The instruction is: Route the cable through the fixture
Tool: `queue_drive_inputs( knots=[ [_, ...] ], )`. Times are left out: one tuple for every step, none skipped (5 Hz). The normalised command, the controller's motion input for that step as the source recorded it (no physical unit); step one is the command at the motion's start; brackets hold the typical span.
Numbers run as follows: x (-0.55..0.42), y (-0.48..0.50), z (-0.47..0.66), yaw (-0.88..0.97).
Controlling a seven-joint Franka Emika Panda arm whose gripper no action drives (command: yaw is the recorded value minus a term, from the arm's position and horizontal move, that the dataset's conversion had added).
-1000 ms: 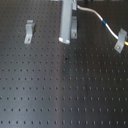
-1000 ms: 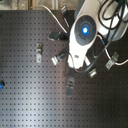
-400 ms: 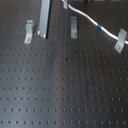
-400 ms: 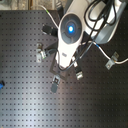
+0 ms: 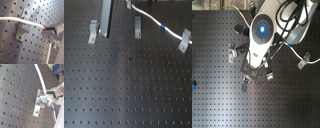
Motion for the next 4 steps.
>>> queue_drive_inputs(
  knots=[
    [0.050,0.121,0.33,0.00],
    [0.023,0.146,0.31,0.02],
    [0.014,0.029,0.00,0.00],
    [0.107,0.219,0.25,0.11]
  ],
)
